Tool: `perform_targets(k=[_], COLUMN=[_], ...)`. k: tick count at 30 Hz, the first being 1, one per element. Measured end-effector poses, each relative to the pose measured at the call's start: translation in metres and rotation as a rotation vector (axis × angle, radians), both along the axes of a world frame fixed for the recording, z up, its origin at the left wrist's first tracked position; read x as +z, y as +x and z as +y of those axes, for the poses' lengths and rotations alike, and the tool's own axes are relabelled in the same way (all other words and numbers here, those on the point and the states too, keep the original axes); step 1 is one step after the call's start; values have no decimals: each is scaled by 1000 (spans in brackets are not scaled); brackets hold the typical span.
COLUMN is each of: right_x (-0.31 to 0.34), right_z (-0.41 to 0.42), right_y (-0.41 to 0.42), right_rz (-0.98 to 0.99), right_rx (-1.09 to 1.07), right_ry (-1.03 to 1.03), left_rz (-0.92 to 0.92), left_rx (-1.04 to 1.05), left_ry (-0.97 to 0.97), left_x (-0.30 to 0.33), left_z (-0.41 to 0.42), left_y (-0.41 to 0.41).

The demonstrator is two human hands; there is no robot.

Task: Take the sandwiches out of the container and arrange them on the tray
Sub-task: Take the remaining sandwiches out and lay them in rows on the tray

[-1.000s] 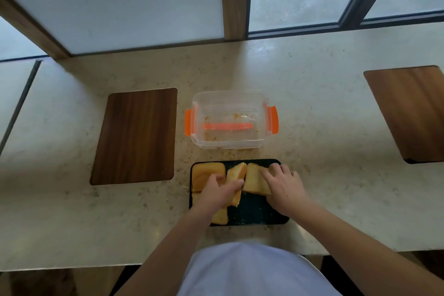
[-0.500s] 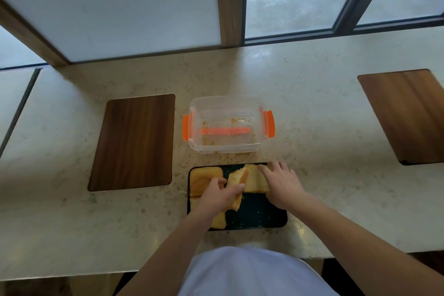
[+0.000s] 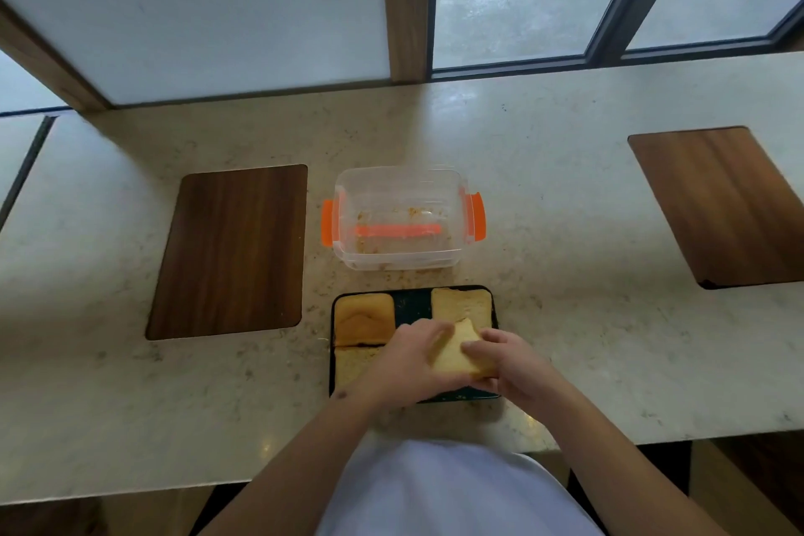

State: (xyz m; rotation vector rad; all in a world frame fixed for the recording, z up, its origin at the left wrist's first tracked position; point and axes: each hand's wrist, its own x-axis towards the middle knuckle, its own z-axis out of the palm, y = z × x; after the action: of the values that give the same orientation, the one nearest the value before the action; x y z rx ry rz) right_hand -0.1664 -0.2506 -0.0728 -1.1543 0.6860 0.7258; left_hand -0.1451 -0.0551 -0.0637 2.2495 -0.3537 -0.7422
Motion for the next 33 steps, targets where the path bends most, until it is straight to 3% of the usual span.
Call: perform_targets(k=[5,7,11,14,19,27,33], right_x=[-2,-4,-7,-14,-21,-24,-24], right_z=[-2,0,5,4,-5,-4,5], right_y=[-10,-12,-20,-27,-37,-39,-36], right_rz=[-52,-61,-101,-165,-227,-187,-197], right_rx=[-113,-150,-34,41,234,366,546], right_ry=[4,-54,-360,-605,-854,-826,-936], left_rz=[291,456,509,427,462,440,444], left_rx=[551,654,644,579,449,438,398], left_ry=[-195,-268,-290,-176,-49,1,1], left_x=[-9,-10,-12,-16,-20,-17,-15], left_z=[12,17,15,3,-17,-22,-27], left_y=[4,4,-4,-11,-19,-21,-17])
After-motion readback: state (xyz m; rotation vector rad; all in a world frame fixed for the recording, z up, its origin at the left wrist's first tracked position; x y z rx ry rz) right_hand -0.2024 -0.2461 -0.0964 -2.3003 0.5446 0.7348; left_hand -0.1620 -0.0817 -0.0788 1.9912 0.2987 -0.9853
